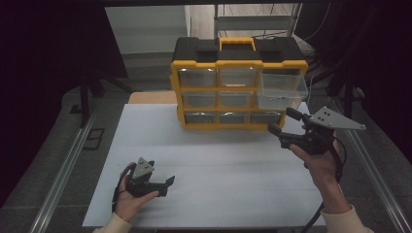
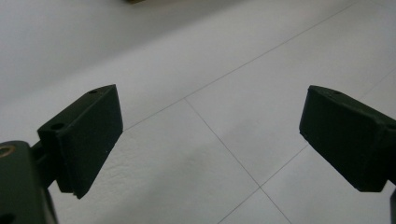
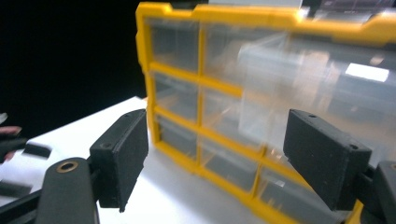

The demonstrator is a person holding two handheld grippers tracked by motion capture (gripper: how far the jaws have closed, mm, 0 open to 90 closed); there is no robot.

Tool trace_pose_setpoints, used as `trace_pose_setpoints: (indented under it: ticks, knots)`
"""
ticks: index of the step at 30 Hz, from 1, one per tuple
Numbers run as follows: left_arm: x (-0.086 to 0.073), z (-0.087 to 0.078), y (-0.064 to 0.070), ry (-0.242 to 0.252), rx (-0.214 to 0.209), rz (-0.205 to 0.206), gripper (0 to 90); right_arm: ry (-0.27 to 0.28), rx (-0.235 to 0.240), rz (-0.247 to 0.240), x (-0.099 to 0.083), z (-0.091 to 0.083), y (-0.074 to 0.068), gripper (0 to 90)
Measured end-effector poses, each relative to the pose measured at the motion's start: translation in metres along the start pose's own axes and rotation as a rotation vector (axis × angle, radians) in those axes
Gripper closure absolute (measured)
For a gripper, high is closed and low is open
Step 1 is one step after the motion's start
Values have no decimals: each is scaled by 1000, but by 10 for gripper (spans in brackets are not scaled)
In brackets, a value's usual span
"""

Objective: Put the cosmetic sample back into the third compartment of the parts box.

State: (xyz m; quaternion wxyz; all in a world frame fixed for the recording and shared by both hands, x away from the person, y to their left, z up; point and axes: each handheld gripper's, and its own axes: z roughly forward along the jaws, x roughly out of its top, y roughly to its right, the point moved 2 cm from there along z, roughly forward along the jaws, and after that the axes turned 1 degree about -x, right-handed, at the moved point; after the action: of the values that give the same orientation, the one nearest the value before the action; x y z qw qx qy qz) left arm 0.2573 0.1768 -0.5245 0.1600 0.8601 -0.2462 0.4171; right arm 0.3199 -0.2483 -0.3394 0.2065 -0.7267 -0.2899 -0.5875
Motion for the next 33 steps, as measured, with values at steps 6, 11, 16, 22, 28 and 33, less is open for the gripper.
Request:
trace_pose_setpoints:
  ticks: [6, 11, 16, 22, 28, 33]
  knots:
    - [0, -1, 1, 14, -11, 10, 65, -48, 13, 11, -35, -2, -9, 250]
    - [0, -2, 1, 19, -18, 17, 64, -116, 33, 22, -70, -4, -14, 248]
    - [0, -1, 1, 17, -20, 19, 65, -175, 41, 45, -104, -8, -12, 246]
    - [0, -2, 0, 24, -21, 19, 66, -238, 47, 85, -140, -10, -9, 239]
    - [-1, -3, -1, 27, -18, 19, 65, -284, 17, 116, -165, -9, -1, 237]
    - [-2, -2, -3, 32, -13, 11, 65, -300, 2, 133, -175, -12, 7, 233]
